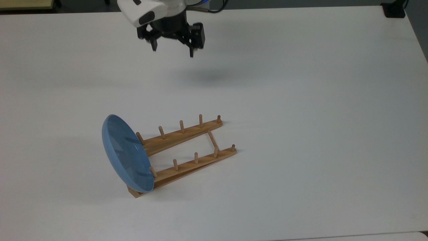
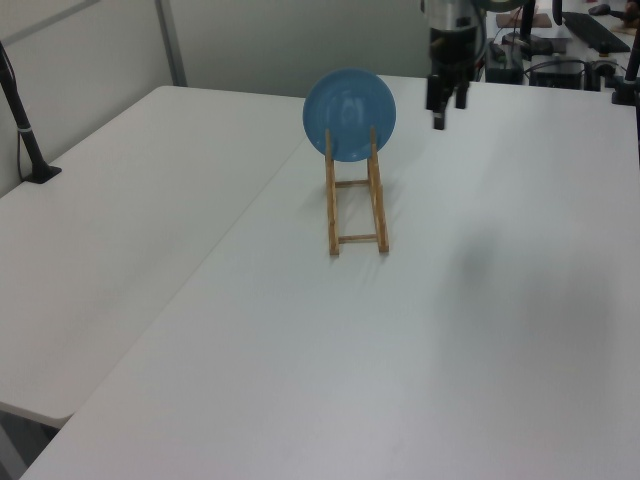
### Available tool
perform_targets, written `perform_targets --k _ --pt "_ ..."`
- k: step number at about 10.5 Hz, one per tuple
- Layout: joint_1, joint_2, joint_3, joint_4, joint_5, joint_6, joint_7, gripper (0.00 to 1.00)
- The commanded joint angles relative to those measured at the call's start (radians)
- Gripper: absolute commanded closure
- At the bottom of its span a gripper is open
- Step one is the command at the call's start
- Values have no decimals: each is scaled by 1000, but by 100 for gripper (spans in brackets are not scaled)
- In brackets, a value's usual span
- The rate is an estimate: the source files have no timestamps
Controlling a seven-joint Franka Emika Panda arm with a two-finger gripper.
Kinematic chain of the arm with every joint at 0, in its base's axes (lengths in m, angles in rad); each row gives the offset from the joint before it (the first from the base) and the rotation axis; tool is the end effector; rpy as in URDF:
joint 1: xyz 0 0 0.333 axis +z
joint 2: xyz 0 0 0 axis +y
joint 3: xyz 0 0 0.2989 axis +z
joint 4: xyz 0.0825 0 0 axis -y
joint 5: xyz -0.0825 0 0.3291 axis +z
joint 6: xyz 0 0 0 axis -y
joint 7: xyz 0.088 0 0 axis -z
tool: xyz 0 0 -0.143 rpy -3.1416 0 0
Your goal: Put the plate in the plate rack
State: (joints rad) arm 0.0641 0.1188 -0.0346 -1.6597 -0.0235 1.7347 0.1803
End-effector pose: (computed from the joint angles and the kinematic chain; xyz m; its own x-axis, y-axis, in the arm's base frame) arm 0.5379 0.0137 0.4862 0.9885 -0.1463 -0.0382 -0.1450 -0.9888 0.0345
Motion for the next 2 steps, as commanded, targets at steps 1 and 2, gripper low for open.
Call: perform_targets --k 1,2 --pt "-81 -74 67 -55 19 -56 -35 0" --pt "-81 -73 61 -45 19 -66 -35 0"
